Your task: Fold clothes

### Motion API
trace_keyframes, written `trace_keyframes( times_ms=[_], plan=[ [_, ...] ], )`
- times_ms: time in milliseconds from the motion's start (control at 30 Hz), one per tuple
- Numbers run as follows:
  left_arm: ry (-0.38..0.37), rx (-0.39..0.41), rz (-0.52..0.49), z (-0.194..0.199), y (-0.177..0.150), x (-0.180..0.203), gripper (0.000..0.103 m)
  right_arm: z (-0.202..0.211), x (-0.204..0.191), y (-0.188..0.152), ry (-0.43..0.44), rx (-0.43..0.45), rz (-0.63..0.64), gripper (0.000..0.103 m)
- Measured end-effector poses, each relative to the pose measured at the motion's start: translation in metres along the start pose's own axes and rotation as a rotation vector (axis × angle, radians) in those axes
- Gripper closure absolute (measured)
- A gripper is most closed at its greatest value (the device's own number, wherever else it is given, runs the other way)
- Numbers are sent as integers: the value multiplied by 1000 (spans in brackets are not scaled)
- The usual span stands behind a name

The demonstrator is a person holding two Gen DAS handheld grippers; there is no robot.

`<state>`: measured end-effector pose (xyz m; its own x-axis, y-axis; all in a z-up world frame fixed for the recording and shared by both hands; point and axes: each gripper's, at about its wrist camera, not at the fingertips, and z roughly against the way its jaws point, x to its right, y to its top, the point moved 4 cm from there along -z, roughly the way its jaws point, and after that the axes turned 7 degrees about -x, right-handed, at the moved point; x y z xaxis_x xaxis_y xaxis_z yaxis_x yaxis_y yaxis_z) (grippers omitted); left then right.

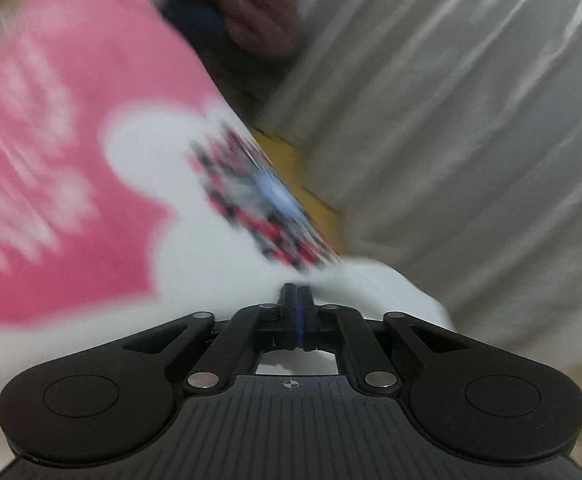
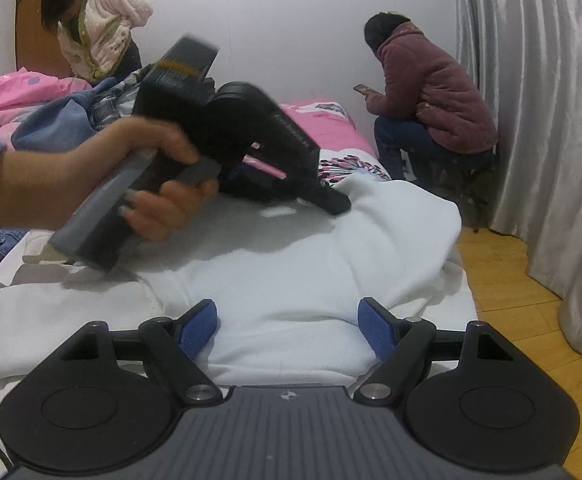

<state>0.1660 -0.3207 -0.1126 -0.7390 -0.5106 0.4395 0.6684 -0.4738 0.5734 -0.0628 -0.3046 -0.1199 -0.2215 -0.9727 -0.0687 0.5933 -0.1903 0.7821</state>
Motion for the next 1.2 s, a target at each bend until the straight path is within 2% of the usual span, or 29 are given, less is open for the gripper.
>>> trace_keyframes(
  times_ms=[67,100,167,200,300,400,433,467,500,533,567,633,667,733,767,833,900,933,967,1000,1067,1100,1167,1200],
  plan=[
    [-148,-39,-1,5,1,14,99,0,-1,-1,1,1,-1,22],
    [-229,-83,-5,6,-2,22,98,0,-1,-1,5,1,-4,22],
    [-332,-216,-53,-1,-16,41,98,0,0,-2,9,1,-9,22],
    [-348,-290,-74,-12,-23,50,98,0,1,-1,11,1,-10,22],
    [-321,-359,-62,-47,-29,55,99,0,-1,-1,4,-1,-4,22],
    [-352,-334,108,-75,-10,39,98,-1,-1,-2,-3,-4,-1,22],
    [-345,-328,135,-83,-3,37,98,-2,-2,-2,-6,-3,0,22],
    [-295,-302,117,-88,4,39,98,-2,-2,-2,-10,-4,0,22],
    [-229,-268,86,-91,10,43,98,-3,-2,-2,-10,-5,-1,22],
    [-117,-228,44,-94,17,47,98,-3,-2,-3,-9,-5,-2,22],
    [-57,-209,29,-97,22,52,98,-3,-2,-3,-8,-5,-4,22],
    [-18,-206,56,-103,31,59,99,-2,-3,-5,-7,-5,-5,22],
    [4,-174,44,-98,34,61,103,-1,-3,-5,-6,-4,-5,22],
    [-36,-102,-25,-77,32,76,102,-1,-2,-5,-4,-4,-5,21],
    [-92,-108,-53,-70,28,84,101,-1,-2,-6,-3,-4,-6,21],
    [-212,-161,-99,-54,13,100,99,-1,-3,-6,-1,-5,-7,21],
    [-249,-259,-141,-46,-9,106,99,0,-2,-6,2,-6,-10,21],
    [-218,-320,-159,-51,-19,104,99,0,-2,-6,3,-6,-11,21],
    [-146,-369,-174,-61,-25,99,99,0,-2,-6,3,-6,-10,21],
    [-106,-380,-171,-74,-29,96,99,0,-2,-6,2,-6,-10,21],
    [-112,-349,-107,-102,-24,95,97,0,-2,-6,3,-8,-12,21],
    [-87,-303,-96,-110,-18,96,97,0,-1,-6,3,-9,-14,21],
    [85,-222,-212,-125,-12,109,98,1,-1,-6,1,-8,-15,21],
    [155,-211,-247,-132,-9,113,98,0,-2,-5,-1,-9,-13,21]
  ],
)
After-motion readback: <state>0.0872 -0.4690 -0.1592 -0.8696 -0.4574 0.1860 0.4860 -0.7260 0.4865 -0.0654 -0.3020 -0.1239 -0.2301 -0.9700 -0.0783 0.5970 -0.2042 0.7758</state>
